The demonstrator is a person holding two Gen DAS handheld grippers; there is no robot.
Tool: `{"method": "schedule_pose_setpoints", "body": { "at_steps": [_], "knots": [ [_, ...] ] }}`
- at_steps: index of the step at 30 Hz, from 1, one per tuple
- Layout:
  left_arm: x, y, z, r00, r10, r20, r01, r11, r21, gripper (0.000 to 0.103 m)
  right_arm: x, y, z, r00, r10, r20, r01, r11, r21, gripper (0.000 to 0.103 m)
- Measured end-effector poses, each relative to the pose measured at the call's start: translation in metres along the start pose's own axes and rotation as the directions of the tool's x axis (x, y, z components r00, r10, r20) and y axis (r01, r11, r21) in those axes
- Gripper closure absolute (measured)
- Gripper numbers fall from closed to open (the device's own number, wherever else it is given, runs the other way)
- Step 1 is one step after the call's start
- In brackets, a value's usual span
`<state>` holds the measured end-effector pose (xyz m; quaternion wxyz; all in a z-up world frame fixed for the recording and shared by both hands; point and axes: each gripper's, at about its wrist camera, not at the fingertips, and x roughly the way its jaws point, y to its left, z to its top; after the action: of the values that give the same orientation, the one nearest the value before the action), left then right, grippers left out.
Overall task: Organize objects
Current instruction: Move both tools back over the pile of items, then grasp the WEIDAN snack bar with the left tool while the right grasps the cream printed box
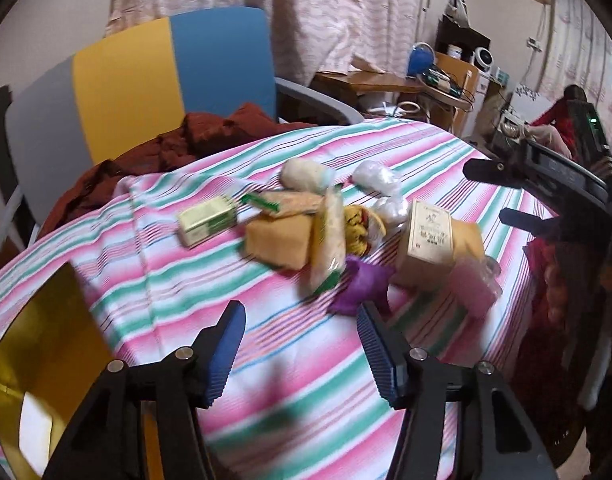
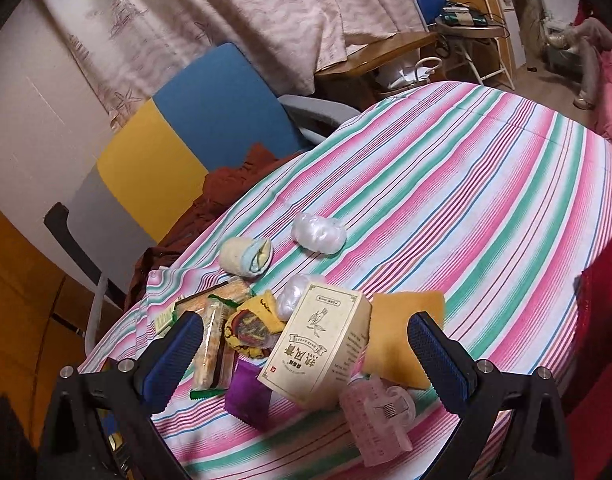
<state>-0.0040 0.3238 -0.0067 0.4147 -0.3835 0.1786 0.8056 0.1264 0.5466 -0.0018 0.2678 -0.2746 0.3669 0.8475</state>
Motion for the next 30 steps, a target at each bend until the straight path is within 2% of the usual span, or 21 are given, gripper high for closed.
{"method": "schedule_pose_setpoints", "body": {
  "at_steps": [7, 12, 17, 19, 24, 30],
  "knots": [
    [0.042, -0.015, 0.029, 0.999, -0.007, -0.035, 0.009, 0.998, 0.068, 0.044, 0.006, 0.003, -0.001, 0.999, 0.016, -0.032, -0.016, 1.0, -0.013, 0.0],
    [0.071, -0.024, 0.04, 0.998, 0.006, -0.065, 0.002, 0.993, 0.117, 0.049, 0.007, 0.002, -0.001, 0.999, 0.029, -0.04, -0.029, 1.0, -0.006, 0.0],
    [0.098, -0.025, 0.046, 0.994, 0.01, -0.11, 0.004, 0.992, 0.124, 0.065, 0.009, 0.002, -0.001, 0.998, 0.033, -0.046, -0.034, 0.999, -0.003, 0.0],
    [0.103, -0.026, 0.048, 0.994, -0.014, -0.111, 0.027, 0.992, 0.12, 0.08, 0.01, 0.003, -0.001, 0.998, 0.034, -0.051, -0.034, 0.999, -0.008, 0.0],
    [0.092, -0.014, 0.04, 0.995, -0.065, -0.08, 0.069, 0.996, 0.051, 0.084, 0.013, 0.007, -0.002, 0.997, 0.032, -0.066, -0.034, 0.999, -0.03, 0.0],
    [0.047, 0.006, 0.02, 0.994, -0.112, -0.008, 0.112, 0.993, -0.04, 0.084, 0.023, 0.016, -0.006, 0.993, 0.001, -0.122, -0.012, 0.996, -0.093, 0.0]
  ]
}}
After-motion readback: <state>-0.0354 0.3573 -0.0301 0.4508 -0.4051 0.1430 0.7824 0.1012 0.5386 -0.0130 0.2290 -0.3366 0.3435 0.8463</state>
